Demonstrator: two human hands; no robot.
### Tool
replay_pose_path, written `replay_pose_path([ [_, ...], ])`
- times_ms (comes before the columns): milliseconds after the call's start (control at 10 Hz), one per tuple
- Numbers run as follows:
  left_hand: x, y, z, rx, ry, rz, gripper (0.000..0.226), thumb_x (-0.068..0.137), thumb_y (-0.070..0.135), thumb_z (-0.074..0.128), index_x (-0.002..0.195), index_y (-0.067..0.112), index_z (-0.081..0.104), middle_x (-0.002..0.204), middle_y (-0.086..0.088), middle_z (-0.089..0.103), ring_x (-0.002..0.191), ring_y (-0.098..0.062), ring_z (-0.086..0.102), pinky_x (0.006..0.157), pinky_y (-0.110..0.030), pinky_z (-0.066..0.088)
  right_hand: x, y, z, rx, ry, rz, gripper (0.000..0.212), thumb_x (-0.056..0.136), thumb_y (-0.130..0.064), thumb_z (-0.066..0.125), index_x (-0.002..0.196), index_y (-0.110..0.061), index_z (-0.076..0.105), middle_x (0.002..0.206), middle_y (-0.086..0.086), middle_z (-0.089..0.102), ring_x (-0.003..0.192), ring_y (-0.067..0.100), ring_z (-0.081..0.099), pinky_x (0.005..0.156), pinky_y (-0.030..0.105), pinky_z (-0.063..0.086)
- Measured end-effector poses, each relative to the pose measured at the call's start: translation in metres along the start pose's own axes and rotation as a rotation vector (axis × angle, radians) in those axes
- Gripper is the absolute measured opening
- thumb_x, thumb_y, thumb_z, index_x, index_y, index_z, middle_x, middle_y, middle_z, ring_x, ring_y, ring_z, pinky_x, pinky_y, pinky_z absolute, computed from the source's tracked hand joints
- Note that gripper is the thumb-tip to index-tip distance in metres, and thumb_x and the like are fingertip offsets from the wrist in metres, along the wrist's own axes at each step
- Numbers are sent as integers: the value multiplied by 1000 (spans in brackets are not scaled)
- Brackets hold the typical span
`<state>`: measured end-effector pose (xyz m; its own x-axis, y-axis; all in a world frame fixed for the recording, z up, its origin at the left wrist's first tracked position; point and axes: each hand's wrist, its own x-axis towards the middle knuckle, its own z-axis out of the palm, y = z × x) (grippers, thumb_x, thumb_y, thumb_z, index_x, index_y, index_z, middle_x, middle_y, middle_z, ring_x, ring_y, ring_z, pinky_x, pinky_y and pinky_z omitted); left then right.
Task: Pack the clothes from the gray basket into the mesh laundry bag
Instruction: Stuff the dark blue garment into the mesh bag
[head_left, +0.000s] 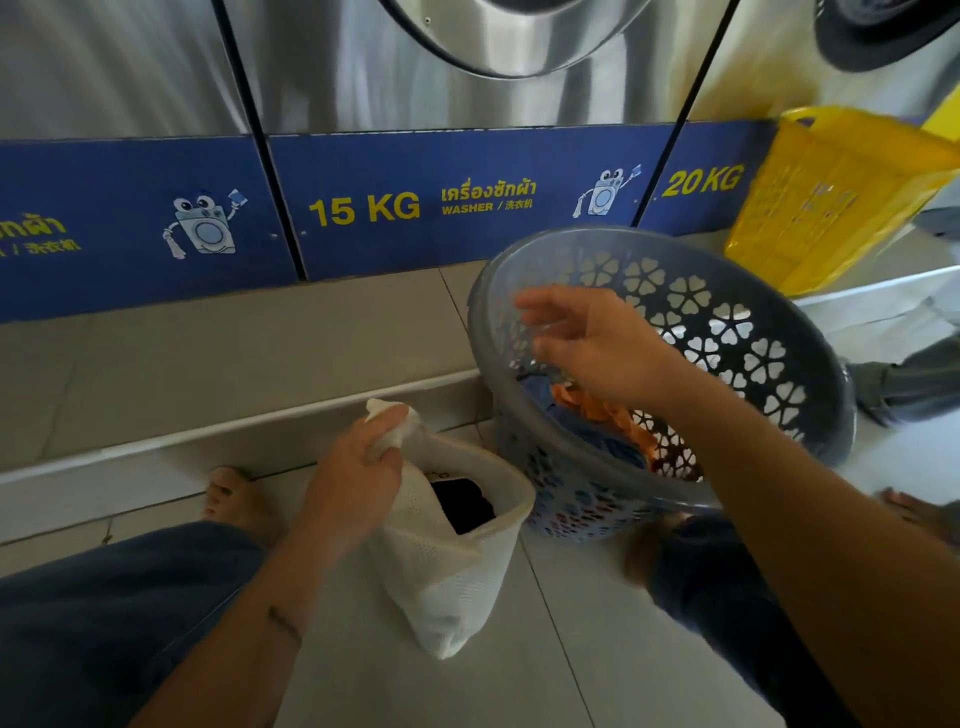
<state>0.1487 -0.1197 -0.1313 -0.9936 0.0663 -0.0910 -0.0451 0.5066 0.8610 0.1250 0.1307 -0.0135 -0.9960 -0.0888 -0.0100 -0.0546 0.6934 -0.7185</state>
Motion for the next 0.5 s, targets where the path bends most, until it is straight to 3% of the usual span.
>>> replay_pose_path([
  [100,9,6,7,-6,-21,-9,39,95,16,52,129,35,59,126,13,50,110,-18,56,95,-32,45,34,50,-3,-237,-162,152,61,90,-14,64,147,-29,47,145,2,54,127,24,56,99,38,53],
  [200,19,7,17,9,-13,-38,43,93,11,54,127,37,60,123,11,52,96,-8,57,82,-17,45,54,85,12,-490,-431,191,70,90,-22,63,154,-24,35,154,7,46,135,31,48,105,40,45],
  [300,27,2,26,31,-28,-94,46,93,10,53,128,40,58,118,9,53,85,-4,56,70,-14,43,74,110,35,-745,-632,226,83,93,-31,67,160,-19,19,157,14,39,138,36,44,109,42,42],
  [400,32,-9,37,35,-29,-125,47,94,12,52,132,41,55,121,8,53,96,-10,55,81,-22,44,95,141,60,-857,-746,271,109,87,-46,69,161,-22,-7,166,17,21,146,39,33,114,44,37],
  [500,37,-21,48,1,-15,-157,43,95,17,54,131,41,55,129,8,55,111,-11,52,96,-24,38,102,156,83,-881,-854,344,108,87,-48,70,161,-24,-5,167,16,16,150,41,24,120,54,26],
])
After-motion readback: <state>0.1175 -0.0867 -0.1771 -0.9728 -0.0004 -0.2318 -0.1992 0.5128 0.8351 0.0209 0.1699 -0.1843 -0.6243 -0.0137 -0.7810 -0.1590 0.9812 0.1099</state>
